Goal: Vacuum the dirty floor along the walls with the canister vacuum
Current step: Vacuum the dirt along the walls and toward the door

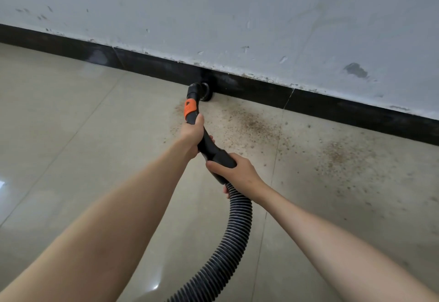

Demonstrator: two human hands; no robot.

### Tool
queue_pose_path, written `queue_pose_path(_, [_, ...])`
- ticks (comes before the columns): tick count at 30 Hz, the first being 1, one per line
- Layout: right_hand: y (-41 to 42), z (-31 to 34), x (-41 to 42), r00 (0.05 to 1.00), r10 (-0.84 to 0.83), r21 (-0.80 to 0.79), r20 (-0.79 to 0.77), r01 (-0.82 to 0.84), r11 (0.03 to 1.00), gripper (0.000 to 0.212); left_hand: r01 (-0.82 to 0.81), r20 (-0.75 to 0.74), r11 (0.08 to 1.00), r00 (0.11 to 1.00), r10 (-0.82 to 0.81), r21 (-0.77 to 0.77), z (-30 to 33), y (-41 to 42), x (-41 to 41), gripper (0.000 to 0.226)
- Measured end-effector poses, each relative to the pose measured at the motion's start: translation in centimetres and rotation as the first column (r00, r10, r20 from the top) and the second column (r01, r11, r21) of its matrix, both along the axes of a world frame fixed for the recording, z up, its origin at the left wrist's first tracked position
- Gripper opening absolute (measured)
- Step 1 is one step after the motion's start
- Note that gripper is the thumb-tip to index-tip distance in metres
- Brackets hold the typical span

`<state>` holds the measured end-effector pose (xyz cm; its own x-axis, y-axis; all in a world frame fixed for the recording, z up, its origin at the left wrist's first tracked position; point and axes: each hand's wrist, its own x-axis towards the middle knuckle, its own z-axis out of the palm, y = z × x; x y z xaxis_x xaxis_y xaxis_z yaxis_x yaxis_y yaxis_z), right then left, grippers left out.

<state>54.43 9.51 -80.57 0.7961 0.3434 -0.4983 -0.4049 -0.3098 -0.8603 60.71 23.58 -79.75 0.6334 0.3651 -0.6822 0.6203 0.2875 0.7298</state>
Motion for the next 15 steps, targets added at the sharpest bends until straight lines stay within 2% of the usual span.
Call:
queue_pose_path(5, [-2.1, 0.6, -0.8, 0.999, -0.034, -0.031, 0.002, 0.034, 0.999, 0.033, 0.006, 0.002, 0.999, 1.0, -0.006, -0.032, 0.1, -2.3, -0.3, 0.049])
queue_pose_path(10, [-4.2, 1.1, -1.5, 0.996, -0.092, -0.047, -0.015, 0.091, 0.995, 0.036, 0.037, -0.006, 0.999, 0.999, -0.037, -0.006, 0.2, -4.9, -0.4, 0.032])
queue_pose_path(15, [-6.1, 1.4, -3.3, 0.984, -0.179, -0.077, -0.02, 0.177, 0.981, 0.036, 0.12, -0.019, 0.993, 0.993, -0.12, 0.011, 0.4, -7.7, -1.2, 0.029])
